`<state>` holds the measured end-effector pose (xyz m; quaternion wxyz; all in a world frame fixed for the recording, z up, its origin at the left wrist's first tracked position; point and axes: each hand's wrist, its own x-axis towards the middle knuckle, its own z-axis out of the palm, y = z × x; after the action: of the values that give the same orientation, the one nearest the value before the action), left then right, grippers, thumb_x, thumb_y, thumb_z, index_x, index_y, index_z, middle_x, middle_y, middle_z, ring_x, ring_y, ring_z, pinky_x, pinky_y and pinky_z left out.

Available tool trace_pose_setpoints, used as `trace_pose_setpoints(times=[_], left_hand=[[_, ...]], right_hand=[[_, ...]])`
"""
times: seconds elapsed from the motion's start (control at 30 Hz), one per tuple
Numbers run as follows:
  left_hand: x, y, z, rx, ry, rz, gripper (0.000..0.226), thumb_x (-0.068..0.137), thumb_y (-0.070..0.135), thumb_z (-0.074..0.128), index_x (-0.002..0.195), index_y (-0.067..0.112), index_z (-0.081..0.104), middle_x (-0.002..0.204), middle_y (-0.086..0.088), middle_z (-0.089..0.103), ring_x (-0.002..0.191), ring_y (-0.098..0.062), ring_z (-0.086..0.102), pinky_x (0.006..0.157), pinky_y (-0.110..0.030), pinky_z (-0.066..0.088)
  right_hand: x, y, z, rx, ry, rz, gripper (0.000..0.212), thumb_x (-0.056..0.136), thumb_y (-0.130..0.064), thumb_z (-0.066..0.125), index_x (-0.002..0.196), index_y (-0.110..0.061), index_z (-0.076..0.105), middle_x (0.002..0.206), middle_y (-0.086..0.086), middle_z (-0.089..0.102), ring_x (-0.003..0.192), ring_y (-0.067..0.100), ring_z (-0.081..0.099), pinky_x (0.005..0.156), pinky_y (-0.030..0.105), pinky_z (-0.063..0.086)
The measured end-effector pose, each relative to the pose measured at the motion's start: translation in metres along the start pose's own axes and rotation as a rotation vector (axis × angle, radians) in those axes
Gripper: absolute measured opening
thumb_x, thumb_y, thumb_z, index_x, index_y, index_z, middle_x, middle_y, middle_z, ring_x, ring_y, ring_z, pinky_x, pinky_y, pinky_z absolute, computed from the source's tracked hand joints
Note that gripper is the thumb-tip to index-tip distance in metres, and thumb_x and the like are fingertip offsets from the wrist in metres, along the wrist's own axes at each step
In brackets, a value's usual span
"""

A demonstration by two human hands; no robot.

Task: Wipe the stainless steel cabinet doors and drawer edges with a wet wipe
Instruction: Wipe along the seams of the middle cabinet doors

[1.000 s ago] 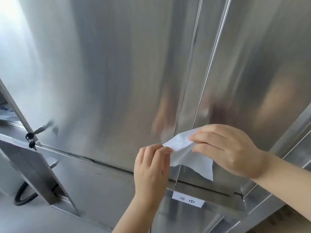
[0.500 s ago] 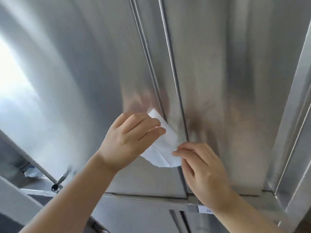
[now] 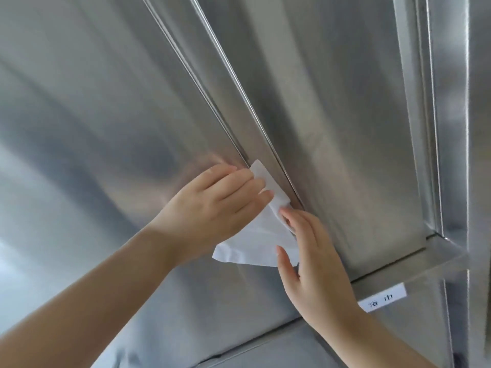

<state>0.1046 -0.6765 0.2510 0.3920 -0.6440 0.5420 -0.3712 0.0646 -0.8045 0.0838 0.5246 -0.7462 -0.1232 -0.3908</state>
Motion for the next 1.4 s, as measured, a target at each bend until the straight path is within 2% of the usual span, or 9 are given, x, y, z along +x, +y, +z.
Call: trace_pose_setpoints(times=[0.2, 0.33, 0.47, 0.6, 0.87, 0.97, 1.1, 1.27, 1.4], left_hand=[[0.006, -0.008, 0.002, 0.105, -0.059, 0.052, 0.040, 0.086, 0.004, 0.050, 0.124, 0.010, 0.056, 0.114, -0.010, 0.062, 0.105, -0.027, 0.058, 0.100, -0.044, 0.042], [0.006, -0.011, -0.001, 0.177, -0.143, 0.122, 0.051, 0.085, 0.008, 0.047, 0.136, 0.008, 0.045, 0.118, -0.011, 0.059, 0.112, -0.028, 0.054, 0.106, -0.050, 0.034], [0.009, -0.016, -0.002, 0.167, -0.162, 0.219, 0.054, 0.084, 0.009, 0.050, 0.137, 0.007, 0.042, 0.124, -0.011, 0.056, 0.116, -0.029, 0.052, 0.107, -0.050, 0.030], [0.010, -0.019, -0.004, 0.053, -0.093, 0.258, 0.032, 0.093, -0.001, 0.037, 0.121, 0.005, 0.053, 0.108, -0.008, 0.060, 0.096, -0.029, 0.059, 0.093, -0.043, 0.042], [0.008, -0.016, -0.007, -0.049, -0.102, 0.232, 0.034, 0.085, -0.009, 0.039, 0.085, 0.011, 0.066, 0.077, -0.002, 0.059, 0.063, -0.022, 0.053, 0.063, -0.034, 0.049], [0.006, -0.014, -0.001, -0.076, -0.091, 0.248, 0.030, 0.086, -0.006, 0.043, 0.094, 0.010, 0.067, 0.084, -0.003, 0.062, 0.071, -0.023, 0.059, 0.067, -0.035, 0.049], [-0.004, -0.015, 0.004, -0.049, -0.047, 0.250, 0.031, 0.091, -0.002, 0.043, 0.113, 0.005, 0.063, 0.110, -0.009, 0.064, 0.097, -0.028, 0.054, 0.082, -0.038, 0.042], [-0.012, -0.013, 0.003, -0.040, -0.061, 0.236, 0.027, 0.090, 0.006, 0.047, 0.105, 0.007, 0.069, 0.115, -0.010, 0.064, 0.109, -0.028, 0.049, 0.092, -0.039, 0.038], [-0.011, -0.006, 0.006, -0.047, -0.045, 0.202, 0.020, 0.086, 0.019, 0.057, 0.097, 0.008, 0.069, 0.111, -0.008, 0.066, 0.105, -0.026, 0.051, 0.094, -0.039, 0.038]], right_hand=[[0.003, -0.016, 0.009, -0.015, 0.122, 0.079, 0.051, 0.089, -0.011, 0.049, 0.139, -0.011, 0.039, 0.133, 0.000, 0.045, 0.122, 0.015, 0.044, 0.100, 0.025, 0.039], [0.003, -0.020, 0.010, 0.005, 0.080, 0.103, 0.057, 0.089, -0.007, 0.050, 0.143, -0.015, 0.034, 0.136, -0.004, 0.041, 0.126, 0.009, 0.040, 0.103, 0.016, 0.032], [0.005, -0.025, 0.012, -0.026, 0.053, 0.133, 0.059, 0.089, -0.005, 0.047, 0.145, -0.014, 0.030, 0.141, -0.001, 0.035, 0.130, 0.012, 0.034, 0.105, 0.017, 0.029], [0.003, -0.031, 0.021, -0.062, 0.047, 0.161, 0.055, 0.090, -0.010, 0.044, 0.143, -0.009, 0.034, 0.139, 0.004, 0.036, 0.126, 0.015, 0.034, 0.102, 0.029, 0.037], [-0.001, -0.028, 0.025, 0.012, 0.132, 0.166, 0.049, 0.092, -0.013, 0.045, 0.140, -0.012, 0.037, 0.136, -0.001, 0.040, 0.125, 0.013, 0.038, 0.099, 0.028, 0.040], [0.000, -0.022, 0.026, -0.056, 0.131, 0.156, 0.049, 0.090, -0.007, 0.048, 0.138, -0.011, 0.041, 0.135, 0.002, 0.043, 0.122, 0.014, 0.040, 0.098, 0.028, 0.040], [-0.002, -0.019, 0.026, -0.121, 0.112, 0.132, 0.053, 0.090, -0.008, 0.046, 0.142, -0.009, 0.036, 0.139, 0.005, 0.038, 0.124, 0.015, 0.037, 0.100, 0.028, 0.039], [-0.007, -0.024, 0.031, -0.092, 0.079, 0.114, 0.059, 0.090, -0.011, 0.041, 0.146, -0.009, 0.027, 0.144, 0.005, 0.033, 0.130, 0.016, 0.034, 0.103, 0.027, 0.036], [-0.005, -0.022, 0.036, -0.099, 0.062, 0.109, 0.061, 0.090, -0.010, 0.046, 0.147, -0.008, 0.025, 0.144, 0.005, 0.032, 0.131, 0.018, 0.035, 0.103, 0.027, 0.038]])
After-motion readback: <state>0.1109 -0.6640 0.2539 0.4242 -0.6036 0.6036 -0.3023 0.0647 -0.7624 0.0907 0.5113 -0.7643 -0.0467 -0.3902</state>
